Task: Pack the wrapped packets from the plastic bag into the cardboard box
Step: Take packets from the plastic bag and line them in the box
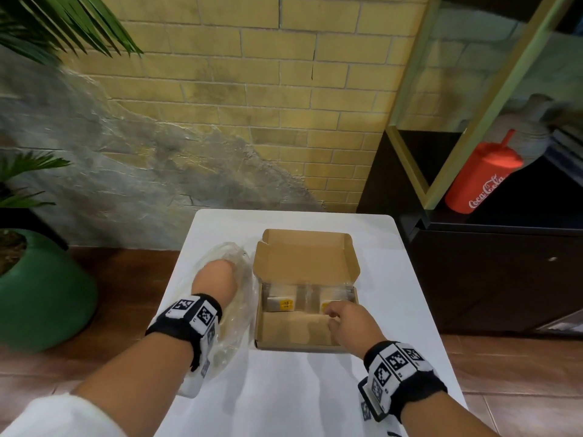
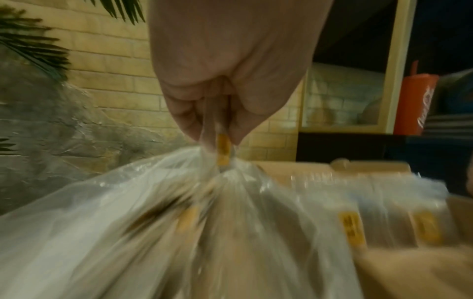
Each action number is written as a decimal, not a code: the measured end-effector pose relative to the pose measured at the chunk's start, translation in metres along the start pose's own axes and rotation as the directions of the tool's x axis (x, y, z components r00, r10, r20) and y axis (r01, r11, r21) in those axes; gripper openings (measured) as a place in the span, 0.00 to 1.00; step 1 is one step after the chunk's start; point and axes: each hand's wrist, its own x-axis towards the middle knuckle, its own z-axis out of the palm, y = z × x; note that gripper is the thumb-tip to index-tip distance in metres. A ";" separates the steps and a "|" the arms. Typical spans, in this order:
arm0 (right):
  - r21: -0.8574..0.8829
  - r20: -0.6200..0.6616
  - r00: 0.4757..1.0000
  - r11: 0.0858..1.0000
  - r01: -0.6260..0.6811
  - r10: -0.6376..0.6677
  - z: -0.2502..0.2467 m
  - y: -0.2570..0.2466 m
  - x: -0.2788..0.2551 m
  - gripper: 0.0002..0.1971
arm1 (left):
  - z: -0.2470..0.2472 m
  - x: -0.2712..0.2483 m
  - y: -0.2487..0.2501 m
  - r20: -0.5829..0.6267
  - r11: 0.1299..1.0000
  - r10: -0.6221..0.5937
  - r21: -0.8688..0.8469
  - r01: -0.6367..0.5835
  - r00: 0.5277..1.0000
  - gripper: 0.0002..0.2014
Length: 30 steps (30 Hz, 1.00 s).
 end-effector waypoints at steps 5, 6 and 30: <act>0.253 -0.101 0.994 0.968 -0.006 0.032 -0.014 -0.014 0.000 0.15 | -0.045 -0.025 0.030 -0.318 0.866 0.044 -0.460 -0.194 0.947 0.14; 0.323 -0.119 0.992 0.947 0.000 0.041 -0.019 -0.018 0.000 0.15 | -0.049 -0.029 0.034 -0.309 0.815 0.072 -0.530 -0.235 0.948 0.13; 0.869 -0.198 0.980 0.468 0.162 0.029 -0.063 -0.057 -0.023 0.10 | -0.049 -0.094 0.093 0.081 0.322 0.440 -0.944 -0.072 0.895 0.11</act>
